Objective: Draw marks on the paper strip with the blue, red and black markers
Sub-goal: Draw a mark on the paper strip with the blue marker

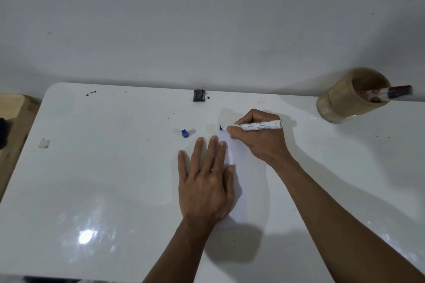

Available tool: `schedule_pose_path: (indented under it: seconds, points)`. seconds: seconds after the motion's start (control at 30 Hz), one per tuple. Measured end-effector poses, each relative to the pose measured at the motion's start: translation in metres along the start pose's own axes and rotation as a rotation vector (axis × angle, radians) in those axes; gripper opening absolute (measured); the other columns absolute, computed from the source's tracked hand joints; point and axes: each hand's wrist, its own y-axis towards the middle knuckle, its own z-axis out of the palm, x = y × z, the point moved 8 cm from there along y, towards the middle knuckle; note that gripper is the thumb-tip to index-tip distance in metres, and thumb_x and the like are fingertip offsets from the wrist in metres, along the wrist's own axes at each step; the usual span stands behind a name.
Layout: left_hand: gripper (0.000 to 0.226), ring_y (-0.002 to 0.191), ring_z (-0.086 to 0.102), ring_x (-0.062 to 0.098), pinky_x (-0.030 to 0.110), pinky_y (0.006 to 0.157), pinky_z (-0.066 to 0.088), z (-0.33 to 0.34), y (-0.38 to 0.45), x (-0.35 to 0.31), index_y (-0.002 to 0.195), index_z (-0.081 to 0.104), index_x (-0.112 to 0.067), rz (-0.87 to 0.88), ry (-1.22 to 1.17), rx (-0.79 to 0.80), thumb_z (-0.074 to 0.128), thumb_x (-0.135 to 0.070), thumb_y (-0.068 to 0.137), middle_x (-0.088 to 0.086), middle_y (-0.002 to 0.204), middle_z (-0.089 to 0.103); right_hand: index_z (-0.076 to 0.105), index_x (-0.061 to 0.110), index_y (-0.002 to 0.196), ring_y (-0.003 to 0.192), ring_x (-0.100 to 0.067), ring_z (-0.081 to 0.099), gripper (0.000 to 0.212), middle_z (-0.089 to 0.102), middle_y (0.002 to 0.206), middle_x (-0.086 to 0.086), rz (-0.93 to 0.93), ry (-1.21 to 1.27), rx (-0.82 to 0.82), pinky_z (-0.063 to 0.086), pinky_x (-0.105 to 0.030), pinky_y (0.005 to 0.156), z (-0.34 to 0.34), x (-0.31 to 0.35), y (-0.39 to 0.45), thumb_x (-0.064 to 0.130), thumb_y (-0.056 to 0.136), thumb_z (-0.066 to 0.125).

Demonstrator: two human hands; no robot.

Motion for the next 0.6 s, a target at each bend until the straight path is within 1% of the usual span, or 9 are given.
schedule_pose_path:
  seconds: [0.13, 0.3, 0.37, 0.43, 0.5, 0.6]
  points:
    - [0.055, 0.152, 0.022, 0.027, 0.062, 0.118, 0.022, -0.003, 0.000, -0.001, 0.151, 0.040, -0.022, 0.003, -0.009, -0.019, 0.041, -0.044, 0.100, 0.001, 0.161, 0.032, 0.073, 0.009, 0.071, 0.065, -0.026, 0.072, 0.022, 0.077, 0.071, -0.004, -0.010, -0.021, 0.004, 0.058, -0.044, 0.058, 0.000, 0.001, -0.001, 0.020, 0.073, 0.091]
    - [0.054, 0.152, 0.023, 0.027, 0.062, 0.119, 0.022, -0.004, -0.001, -0.001, 0.150, 0.041, -0.021, 0.007, -0.018, -0.042, 0.041, -0.043, 0.100, 0.002, 0.160, 0.034, 0.073, 0.009, 0.071, 0.066, -0.029, 0.073, 0.021, 0.077, 0.071, -0.004, 0.017, 0.008, 0.007, 0.058, -0.045, 0.059, 0.000, 0.002, -0.001, 0.018, 0.072, 0.091]
    - [0.054, 0.152, 0.023, 0.027, 0.061, 0.119, 0.021, -0.004, -0.001, -0.001, 0.150, 0.041, -0.021, 0.006, -0.020, -0.044, 0.042, -0.043, 0.100, 0.002, 0.160, 0.034, 0.072, 0.005, 0.074, 0.069, -0.032, 0.075, 0.019, 0.077, 0.072, -0.007, 0.053, 0.076, 0.011, 0.060, -0.046, 0.062, -0.001, 0.003, -0.001, 0.014, 0.074, 0.090]
    - [0.055, 0.152, 0.024, 0.027, 0.061, 0.120, 0.021, -0.004, -0.001, 0.000, 0.150, 0.042, -0.021, 0.001, -0.023, -0.037, 0.043, -0.043, 0.100, 0.002, 0.160, 0.035, 0.071, 0.001, 0.080, 0.071, -0.032, 0.077, 0.018, 0.078, 0.076, -0.012, 0.106, 0.200, 0.000, 0.062, -0.044, 0.065, -0.005, 0.005, -0.002, 0.007, 0.077, 0.087]
    - [0.053, 0.151, 0.027, 0.027, 0.061, 0.119, 0.022, -0.006, 0.001, 0.000, 0.147, 0.045, -0.020, -0.009, -0.041, -0.022, 0.043, -0.043, 0.099, 0.003, 0.158, 0.039, 0.069, 0.006, 0.080, 0.072, -0.029, 0.078, 0.016, 0.077, 0.075, -0.011, 0.161, 0.306, -0.022, 0.063, -0.039, 0.066, -0.009, 0.009, -0.006, 0.003, 0.079, 0.085]
    - [0.048, 0.149, 0.032, 0.027, 0.060, 0.119, 0.024, -0.007, 0.002, 0.000, 0.141, 0.050, -0.022, -0.021, -0.064, 0.018, 0.044, -0.043, 0.099, 0.005, 0.154, 0.046, 0.068, 0.012, 0.076, 0.072, -0.026, 0.077, 0.020, 0.075, 0.075, -0.007, 0.194, 0.393, -0.065, 0.062, -0.034, 0.064, -0.017, 0.020, -0.018, 0.002, 0.080, 0.084]
